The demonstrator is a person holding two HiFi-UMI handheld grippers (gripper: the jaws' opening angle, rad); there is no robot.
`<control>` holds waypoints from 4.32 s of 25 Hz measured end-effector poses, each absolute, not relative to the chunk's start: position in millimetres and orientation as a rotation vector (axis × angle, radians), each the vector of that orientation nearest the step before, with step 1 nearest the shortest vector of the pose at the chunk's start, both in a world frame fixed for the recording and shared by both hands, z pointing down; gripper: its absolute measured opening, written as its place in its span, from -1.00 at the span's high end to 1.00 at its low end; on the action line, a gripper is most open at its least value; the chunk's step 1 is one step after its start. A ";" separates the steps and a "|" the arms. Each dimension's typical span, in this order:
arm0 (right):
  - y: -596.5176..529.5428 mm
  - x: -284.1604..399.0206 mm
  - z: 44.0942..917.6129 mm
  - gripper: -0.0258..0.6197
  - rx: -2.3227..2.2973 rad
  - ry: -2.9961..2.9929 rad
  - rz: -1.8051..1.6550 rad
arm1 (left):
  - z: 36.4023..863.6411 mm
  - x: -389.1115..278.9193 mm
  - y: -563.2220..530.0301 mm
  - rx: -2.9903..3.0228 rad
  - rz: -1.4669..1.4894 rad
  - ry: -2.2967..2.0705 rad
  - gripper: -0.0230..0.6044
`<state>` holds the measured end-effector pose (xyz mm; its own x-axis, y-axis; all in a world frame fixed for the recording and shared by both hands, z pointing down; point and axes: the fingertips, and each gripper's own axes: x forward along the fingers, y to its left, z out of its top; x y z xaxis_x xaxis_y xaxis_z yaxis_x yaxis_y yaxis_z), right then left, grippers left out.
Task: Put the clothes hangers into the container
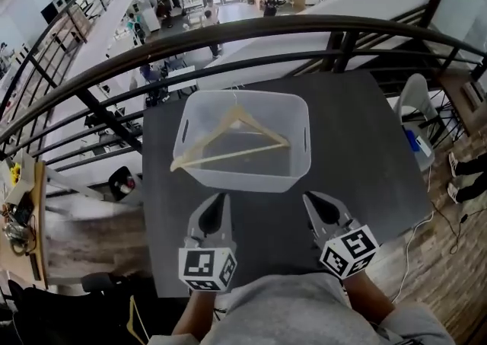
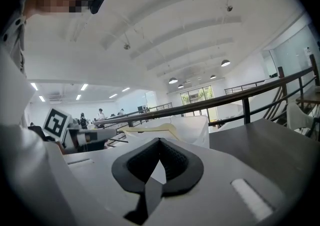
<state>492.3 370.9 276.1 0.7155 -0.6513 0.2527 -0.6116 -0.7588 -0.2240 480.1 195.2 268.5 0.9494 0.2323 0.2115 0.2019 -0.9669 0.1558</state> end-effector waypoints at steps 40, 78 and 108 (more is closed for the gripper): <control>192.4 258.6 339.2 0.92 -1.606 2.471 -0.726 | 332.4 162.6 147.6 2.679 0.668 -1.249 0.89; 11.1 32.9 349.0 0.92 -1.203 2.883 -0.712 | 377.1 -120.1 52.7 2.197 0.495 -1.756 0.89; -71.1 -69.2 342.9 0.92 -1.118 3.019 -0.610 | 401.8 -227.5 -31.2 2.061 0.459 -1.853 0.89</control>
